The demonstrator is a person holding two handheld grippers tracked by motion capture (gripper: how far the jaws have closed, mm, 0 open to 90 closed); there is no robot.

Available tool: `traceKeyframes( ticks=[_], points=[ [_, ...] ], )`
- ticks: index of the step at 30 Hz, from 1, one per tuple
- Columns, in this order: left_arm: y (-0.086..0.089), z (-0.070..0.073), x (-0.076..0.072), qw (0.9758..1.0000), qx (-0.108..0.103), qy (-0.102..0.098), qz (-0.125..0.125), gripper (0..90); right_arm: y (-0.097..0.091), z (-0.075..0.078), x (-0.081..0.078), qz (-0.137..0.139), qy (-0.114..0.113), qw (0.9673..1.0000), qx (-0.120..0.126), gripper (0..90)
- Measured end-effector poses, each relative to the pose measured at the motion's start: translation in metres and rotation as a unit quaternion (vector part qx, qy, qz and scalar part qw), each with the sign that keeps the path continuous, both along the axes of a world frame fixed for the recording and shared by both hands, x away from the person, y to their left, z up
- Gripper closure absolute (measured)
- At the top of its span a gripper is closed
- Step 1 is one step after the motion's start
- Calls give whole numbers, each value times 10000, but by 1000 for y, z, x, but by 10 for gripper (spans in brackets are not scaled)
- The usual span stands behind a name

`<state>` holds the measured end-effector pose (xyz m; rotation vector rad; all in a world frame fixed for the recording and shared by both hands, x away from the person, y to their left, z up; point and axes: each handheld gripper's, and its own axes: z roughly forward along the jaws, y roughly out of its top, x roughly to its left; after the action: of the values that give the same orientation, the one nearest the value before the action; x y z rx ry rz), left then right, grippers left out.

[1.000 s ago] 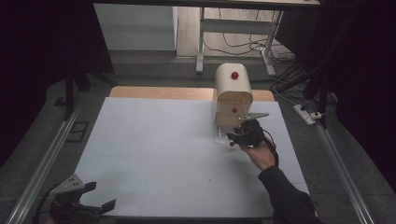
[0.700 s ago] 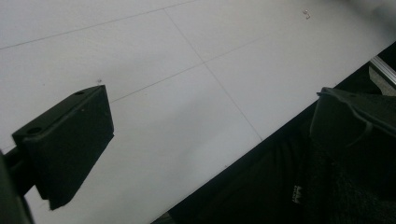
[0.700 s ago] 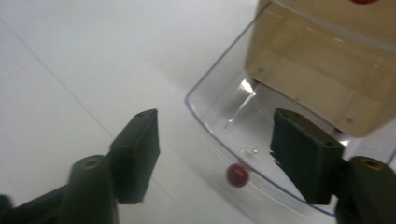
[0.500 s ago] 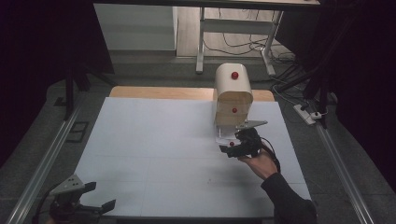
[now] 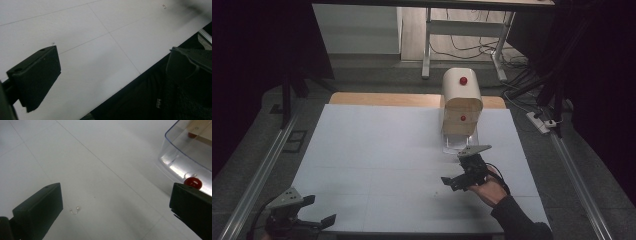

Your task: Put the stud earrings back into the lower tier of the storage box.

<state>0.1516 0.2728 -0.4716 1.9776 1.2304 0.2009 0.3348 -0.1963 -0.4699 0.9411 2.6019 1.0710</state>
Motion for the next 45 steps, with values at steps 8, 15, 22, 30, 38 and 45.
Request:
traceKeyframes(
  ticks=[8,15,22,30,38,45],
  points=[
    [0,0,0,10000,5,9,-10,0,13,-15,-4,-47,106,9987,-502,0],
    [0,0,1,10000,11,15,-12,0,26,-27,-6,241,139,9965,-784,64],
    [0,0,1,10000,5,22,-14,0,40,-33,-13,624,263,9927,-996,438],
    [0,0,1,10000,16,28,-18,0,47,-35,-17,998,371,9893,-997,726],
    [0,0,1,10000,23,25,-22,0,53,-39,-21,1212,300,9841,-1265,868],
    [-1,0,1,10000,30,26,-28,0,52,-36,-19,1278,360,9832,-1251,870]
  ],
)
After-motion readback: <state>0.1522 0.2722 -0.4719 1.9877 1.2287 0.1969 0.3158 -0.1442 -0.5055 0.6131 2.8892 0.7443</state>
